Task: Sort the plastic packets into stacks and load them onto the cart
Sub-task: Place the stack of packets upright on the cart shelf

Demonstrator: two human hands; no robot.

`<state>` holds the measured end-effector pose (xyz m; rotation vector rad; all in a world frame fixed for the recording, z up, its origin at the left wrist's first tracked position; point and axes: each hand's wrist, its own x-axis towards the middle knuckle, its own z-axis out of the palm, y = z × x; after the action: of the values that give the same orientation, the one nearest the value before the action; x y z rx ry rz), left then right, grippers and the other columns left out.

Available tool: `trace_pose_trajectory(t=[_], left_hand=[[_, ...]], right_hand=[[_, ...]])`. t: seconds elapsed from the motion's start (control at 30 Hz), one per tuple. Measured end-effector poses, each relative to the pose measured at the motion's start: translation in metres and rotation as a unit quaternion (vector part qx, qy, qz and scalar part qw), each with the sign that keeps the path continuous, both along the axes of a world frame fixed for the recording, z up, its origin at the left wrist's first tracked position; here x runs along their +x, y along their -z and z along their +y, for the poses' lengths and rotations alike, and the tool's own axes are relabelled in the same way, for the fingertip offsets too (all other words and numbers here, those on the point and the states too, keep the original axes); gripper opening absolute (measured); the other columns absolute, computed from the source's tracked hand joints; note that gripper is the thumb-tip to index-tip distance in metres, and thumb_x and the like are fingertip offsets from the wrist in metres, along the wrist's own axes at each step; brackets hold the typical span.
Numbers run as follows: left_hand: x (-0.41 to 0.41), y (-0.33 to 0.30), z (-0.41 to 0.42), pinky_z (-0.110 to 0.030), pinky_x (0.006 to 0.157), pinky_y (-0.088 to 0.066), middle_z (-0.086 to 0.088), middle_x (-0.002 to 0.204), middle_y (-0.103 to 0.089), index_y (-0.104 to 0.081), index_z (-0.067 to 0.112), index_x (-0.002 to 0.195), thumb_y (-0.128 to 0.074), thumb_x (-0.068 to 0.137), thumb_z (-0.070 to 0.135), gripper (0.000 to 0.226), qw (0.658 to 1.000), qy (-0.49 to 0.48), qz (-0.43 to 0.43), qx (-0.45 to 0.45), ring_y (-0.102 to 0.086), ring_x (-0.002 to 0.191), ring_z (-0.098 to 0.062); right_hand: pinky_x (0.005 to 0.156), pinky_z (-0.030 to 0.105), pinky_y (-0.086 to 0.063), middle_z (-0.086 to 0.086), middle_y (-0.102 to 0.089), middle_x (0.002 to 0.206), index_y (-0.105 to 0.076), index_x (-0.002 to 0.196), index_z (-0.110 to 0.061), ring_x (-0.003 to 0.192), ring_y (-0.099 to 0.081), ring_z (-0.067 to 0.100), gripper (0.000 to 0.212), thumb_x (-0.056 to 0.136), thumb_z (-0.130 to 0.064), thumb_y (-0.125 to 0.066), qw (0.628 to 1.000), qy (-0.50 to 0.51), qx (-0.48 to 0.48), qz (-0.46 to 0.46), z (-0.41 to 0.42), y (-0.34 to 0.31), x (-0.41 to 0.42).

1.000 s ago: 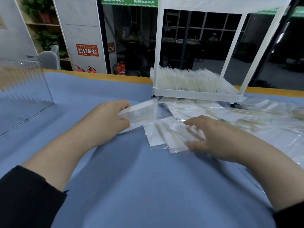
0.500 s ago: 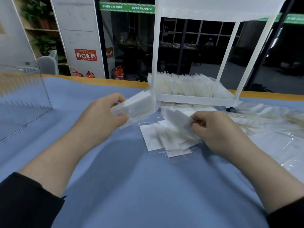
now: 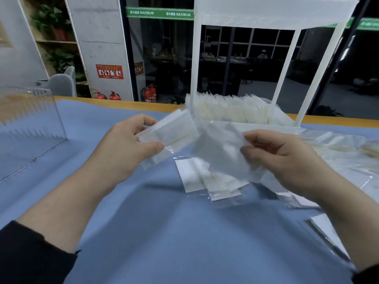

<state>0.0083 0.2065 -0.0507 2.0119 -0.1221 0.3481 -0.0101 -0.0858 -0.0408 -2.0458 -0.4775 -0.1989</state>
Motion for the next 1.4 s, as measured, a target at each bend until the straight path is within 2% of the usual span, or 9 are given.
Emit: trace_pose_trajectory(t=[0.1,0.27,0.53,0.73,0.9,1.03,1.17,1.3,1.4], left_hand=[[-0.004,0.001,-0.004,-0.035,0.082,-0.053,0.006,0.094,-0.077,-0.074,0.035,0.096,-0.078,0.086,0.008,0.029,0.997,0.059,0.025,-0.032,-0.072,0.086,-0.019],[-0.010,0.008,-0.016,-0.038,0.095,-0.055,0.009,0.106,-0.075,-0.070,0.038,0.112,-0.065,0.095,0.006,0.036,0.990,0.123,0.060,0.039,-0.071,0.095,-0.017],[-0.014,0.016,-0.035,-0.020,0.092,-0.048,0.028,0.110,-0.070,-0.066,0.046,0.115,-0.058,0.092,0.065,0.031,0.976,0.187,0.071,0.085,-0.064,0.103,0.006],[-0.014,0.014,-0.032,-0.020,0.073,-0.048,0.012,0.090,-0.072,-0.069,0.035,0.098,-0.079,0.085,0.019,0.022,0.979,0.166,0.019,0.120,-0.063,0.077,-0.005],[-0.016,0.007,-0.021,-0.016,0.078,-0.050,0.018,0.099,-0.071,-0.067,0.039,0.106,-0.081,0.083,0.020,0.033,0.976,0.181,0.038,0.119,-0.066,0.087,-0.004],[-0.015,0.017,-0.031,-0.019,0.079,-0.051,0.023,0.102,-0.066,-0.060,0.051,0.108,-0.079,0.081,0.033,0.038,0.965,0.179,0.062,0.181,-0.062,0.090,-0.001],[-0.016,0.015,-0.027,-0.014,0.068,-0.045,0.021,0.090,-0.066,-0.063,0.043,0.100,-0.078,0.083,0.031,0.025,0.952,0.182,0.060,0.237,-0.060,0.081,-0.001],[-0.014,0.009,-0.018,-0.017,0.064,-0.042,0.010,0.080,-0.067,-0.067,0.031,0.091,-0.077,0.086,0.021,0.015,0.966,0.152,0.009,0.209,-0.057,0.072,-0.007],[-0.012,0.004,-0.013,-0.017,0.064,-0.042,0.006,0.077,-0.067,-0.068,0.028,0.089,-0.078,0.085,0.018,0.015,0.978,0.128,-0.012,0.165,-0.057,0.071,-0.012]], right_hand=[[0.083,0.010,-0.043,-0.025,-0.070,0.101,-0.072,0.109,-0.047,0.096,-0.062,-0.005,0.026,0.088,-0.031,-0.073,0.989,0.011,-0.146,-0.019,0.006,0.009,0.000],[0.083,0.011,-0.044,-0.022,-0.061,0.103,-0.059,0.109,-0.050,0.097,-0.057,-0.006,0.037,0.080,-0.041,-0.080,0.980,0.026,-0.196,-0.028,0.019,0.023,0.004],[0.093,0.018,-0.046,-0.031,-0.050,0.110,-0.032,0.126,-0.065,0.105,-0.053,-0.011,0.081,0.070,-0.045,-0.087,0.989,0.029,-0.144,-0.025,0.020,0.035,0.009],[0.092,0.014,-0.043,-0.027,-0.054,0.113,-0.034,0.128,-0.066,0.106,-0.057,-0.007,0.076,0.073,-0.048,-0.083,0.989,0.001,-0.143,-0.033,0.026,0.029,0.005],[0.102,0.023,-0.048,-0.021,-0.058,0.112,-0.039,0.132,-0.061,0.113,-0.060,0.002,0.072,0.078,-0.039,-0.081,0.993,-0.030,-0.111,0.002,0.016,0.033,0.008],[0.084,0.017,-0.050,-0.029,-0.053,0.120,-0.034,0.127,-0.070,0.110,-0.053,-0.009,0.072,0.077,-0.047,-0.081,0.987,-0.035,-0.154,0.023,0.028,0.039,0.006],[0.099,0.017,-0.040,-0.032,-0.052,0.120,-0.033,0.133,-0.060,0.115,-0.047,-0.016,0.069,0.076,-0.060,-0.072,0.982,-0.050,-0.182,0.026,0.023,0.031,0.003],[0.094,0.020,-0.046,-0.024,-0.063,0.110,-0.054,0.125,-0.041,0.107,-0.058,-0.010,0.046,0.083,-0.060,-0.058,0.988,0.077,-0.130,-0.042,-0.011,0.001,0.007],[0.087,0.022,-0.047,-0.030,-0.062,0.103,-0.059,0.115,-0.046,0.100,-0.060,-0.008,0.052,0.069,-0.070,-0.065,0.954,0.091,-0.282,0.053,-0.037,-0.013,0.002]])
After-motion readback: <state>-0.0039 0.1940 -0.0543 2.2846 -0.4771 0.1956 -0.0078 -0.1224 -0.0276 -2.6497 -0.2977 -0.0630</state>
